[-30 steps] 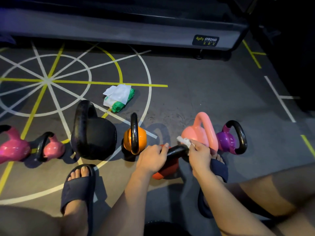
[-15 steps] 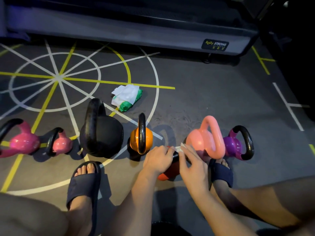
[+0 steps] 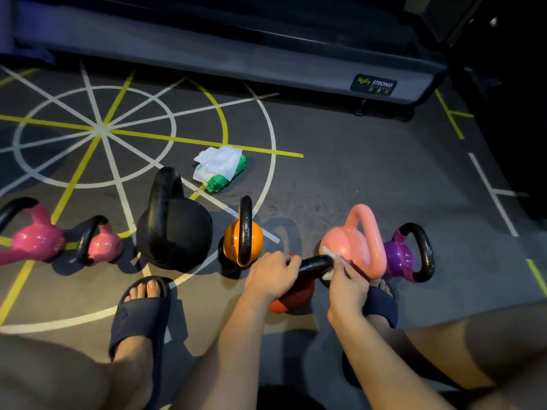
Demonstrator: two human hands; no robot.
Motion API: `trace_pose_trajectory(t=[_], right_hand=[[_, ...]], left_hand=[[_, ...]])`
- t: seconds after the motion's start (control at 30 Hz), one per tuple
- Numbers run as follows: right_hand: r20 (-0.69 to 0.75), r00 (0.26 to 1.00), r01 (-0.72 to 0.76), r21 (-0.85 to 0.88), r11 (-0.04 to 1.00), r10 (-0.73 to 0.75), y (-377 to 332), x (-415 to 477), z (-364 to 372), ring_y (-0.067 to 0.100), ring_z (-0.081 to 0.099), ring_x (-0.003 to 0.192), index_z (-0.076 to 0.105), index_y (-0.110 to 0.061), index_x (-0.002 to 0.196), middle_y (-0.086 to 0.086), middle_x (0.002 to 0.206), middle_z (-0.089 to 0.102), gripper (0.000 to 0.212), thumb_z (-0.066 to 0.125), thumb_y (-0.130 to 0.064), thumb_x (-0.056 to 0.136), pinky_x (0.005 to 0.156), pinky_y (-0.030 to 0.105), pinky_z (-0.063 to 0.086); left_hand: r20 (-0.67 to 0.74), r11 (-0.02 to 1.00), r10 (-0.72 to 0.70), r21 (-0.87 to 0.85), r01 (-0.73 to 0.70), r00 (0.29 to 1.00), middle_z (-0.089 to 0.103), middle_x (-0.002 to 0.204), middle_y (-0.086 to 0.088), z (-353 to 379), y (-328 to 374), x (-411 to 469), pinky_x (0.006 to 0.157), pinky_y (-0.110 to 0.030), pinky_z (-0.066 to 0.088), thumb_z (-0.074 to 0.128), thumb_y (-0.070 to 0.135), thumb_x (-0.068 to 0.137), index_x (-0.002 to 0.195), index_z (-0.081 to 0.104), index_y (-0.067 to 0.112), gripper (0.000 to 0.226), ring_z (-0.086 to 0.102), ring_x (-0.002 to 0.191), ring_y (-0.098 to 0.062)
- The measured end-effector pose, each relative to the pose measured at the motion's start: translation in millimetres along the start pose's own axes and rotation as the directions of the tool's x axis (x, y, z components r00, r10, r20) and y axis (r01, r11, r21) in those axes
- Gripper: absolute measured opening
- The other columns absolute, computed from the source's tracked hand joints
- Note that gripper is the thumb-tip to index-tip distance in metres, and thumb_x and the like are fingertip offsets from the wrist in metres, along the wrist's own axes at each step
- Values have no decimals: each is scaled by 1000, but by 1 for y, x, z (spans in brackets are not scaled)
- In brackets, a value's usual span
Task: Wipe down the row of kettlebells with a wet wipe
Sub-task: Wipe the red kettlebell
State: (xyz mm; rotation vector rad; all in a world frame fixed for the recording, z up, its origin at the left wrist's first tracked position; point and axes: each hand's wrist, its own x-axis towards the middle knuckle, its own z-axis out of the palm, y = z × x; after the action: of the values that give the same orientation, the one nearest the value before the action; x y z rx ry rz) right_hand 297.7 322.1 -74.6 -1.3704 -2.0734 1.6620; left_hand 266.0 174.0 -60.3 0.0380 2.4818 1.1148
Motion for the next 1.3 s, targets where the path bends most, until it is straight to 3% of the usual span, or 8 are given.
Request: trace_pose_trajectory(t=[0.23, 0.5, 0.57, 0.67, 0.8, 1.0, 1.17, 1.3], right_hand=[[334, 792, 591, -209, 779, -511, 3, -39, -9, -9, 42, 134, 71, -29, 122, -21, 130, 62, 33, 61, -10, 97, 114, 17, 31], [196, 943, 304, -185, 934, -268, -7, 7, 0, 8, 62, 103, 80, -31, 100, -14, 95, 73, 19, 61, -31, 94, 100, 32, 48], [229, 967, 151, -148, 977, -115, -5, 31, 0, 16, 67, 90, 80, -33, 88, -12, 79, 74, 22, 59, -37, 89, 92, 37, 54], [230, 950, 262, -211, 942, -212, -13, 19, -1, 22, 70, 95, 80, -37, 88, -8, 86, 77, 24, 56, -34, 90, 93, 40, 54], [360, 753, 655, -326, 682, -551, -1, -40, 3, 7, 49, 134, 76, -30, 113, -15, 130, 65, 24, 58, -20, 99, 113, 28, 35], [539, 438, 899, -263, 350, -720, 19, -18, -4, 7, 46, 137, 71, -17, 123, -8, 136, 61, 32, 49, -22, 101, 124, 32, 16], [397, 704, 706, -302, 641, -589, -6, 4, -14, 12, 57, 121, 77, -27, 103, -19, 109, 68, 25, 54, -16, 100, 111, 30, 37], [402, 612, 791, -291, 539, -681, 3, -17, -2, 13, 56, 129, 76, -18, 109, -10, 120, 70, 25, 53, -14, 100, 114, 30, 33]], left_hand=[[5, 993, -14, -114, 15, 1000, 62, 58, -2, 3, -3, 1, 68, -38, 46, 43, 46, 96, 55, 57, 21, 50, 62, 69, -18], [167, 882, -138, -428, 197, 976, 63, 54, -8, 1, -5, 3, 50, -28, 46, 56, 37, 92, 70, 68, 15, 34, 61, 46, -21], [204, 841, -139, -493, 224, 969, 66, 61, -10, 0, -7, 2, 55, -32, 50, 56, 33, 93, 75, 72, 14, 31, 62, 52, -22], [76, 755, -158, -633, 170, 985, 71, 70, -7, -1, -9, 4, 80, -39, 52, 54, 26, 95, 74, 75, 8, 35, 65, 69, -20], [-19, 629, -296, -756, 180, 955, 74, 74, -5, 8, -29, -5, 90, -40, 47, 49, 22, 98, 74, 76, 5, 40, 67, 79, -22], [-18, 604, -367, -765, 223, 930, 74, 85, -4, 28, -50, -14, 97, -47, 47, 54, 43, 86, 75, 77, 19, 35, 67, 96, -25], [-77, 596, -372, -784, 174, 925, 63, 77, -11, 35, -44, -9, 104, -56, 42, 52, 59, 78, 66, 68, 15, 48, 63, 95, -36], [-218, 582, -480, -804, 123, 850, 70, 81, -6, 34, -30, -7, 100, -52, 42, 48, 48, 86, 66, 69, 20, 41, 62, 96, -32]])
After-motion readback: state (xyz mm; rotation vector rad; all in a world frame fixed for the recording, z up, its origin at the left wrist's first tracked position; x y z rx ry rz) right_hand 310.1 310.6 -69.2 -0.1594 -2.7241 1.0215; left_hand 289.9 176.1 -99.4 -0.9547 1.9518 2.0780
